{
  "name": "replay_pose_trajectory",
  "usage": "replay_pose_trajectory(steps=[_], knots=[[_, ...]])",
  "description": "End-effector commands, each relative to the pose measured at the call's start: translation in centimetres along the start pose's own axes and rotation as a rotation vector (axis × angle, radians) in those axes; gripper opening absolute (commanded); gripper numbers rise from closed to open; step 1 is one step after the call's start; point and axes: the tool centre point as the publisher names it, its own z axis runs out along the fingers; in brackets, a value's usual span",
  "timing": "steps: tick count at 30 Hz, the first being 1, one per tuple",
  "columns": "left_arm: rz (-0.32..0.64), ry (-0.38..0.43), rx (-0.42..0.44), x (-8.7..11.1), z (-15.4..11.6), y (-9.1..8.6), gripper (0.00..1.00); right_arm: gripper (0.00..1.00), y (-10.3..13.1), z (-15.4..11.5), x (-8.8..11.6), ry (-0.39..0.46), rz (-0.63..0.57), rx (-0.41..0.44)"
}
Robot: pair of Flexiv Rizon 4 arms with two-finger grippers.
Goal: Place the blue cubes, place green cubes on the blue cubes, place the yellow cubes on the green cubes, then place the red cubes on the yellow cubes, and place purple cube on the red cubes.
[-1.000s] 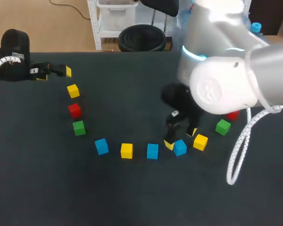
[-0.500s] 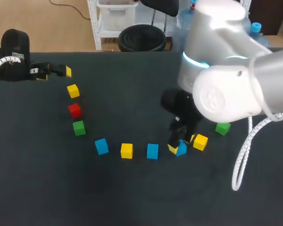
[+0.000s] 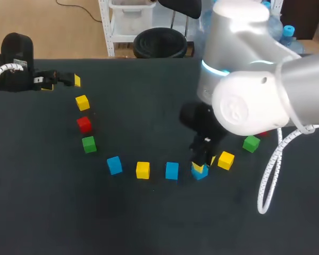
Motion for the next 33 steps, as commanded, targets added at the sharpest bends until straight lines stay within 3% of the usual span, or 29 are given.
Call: replay_pose_trajectory(steps=[1, 21, 23, 25, 26, 33], knots=[[0.002, -0.007, 0.012, 0.1, 0.0, 0.2, 1.0, 1.0, 0.0, -0.1, -0.2, 0.005, -0.01, 0.006], [0.002, -0.007, 0.012, 0.1, 0.0, 0.2, 1.0, 0.99, 0.9, 0.7, 0.1, 0.057, -0.067, 0.048], [0.002, -0.007, 0.012, 0.1, 0.0, 0.2, 1.0, 0.89, 0.9, 0.7, 0.1, 0.059, -0.069, 0.05], [0.002, -0.007, 0.012, 0.1, 0.0, 0.2, 1.0, 0.58, 0.9, 0.8, 0.0, 0.061, -0.07, 0.053], [0.002, -0.007, 0.012, 0.1, 0.0, 0.2, 1.0, 0.5, 0.8, 0.8, 0.0, 0.06, -0.071, 0.056], [0.002, -0.007, 0.012, 0.1, 0.0, 0.2, 1.0, 0.42, 0.8, 1.0, -0.2, 0.054, -0.076, 0.064]])
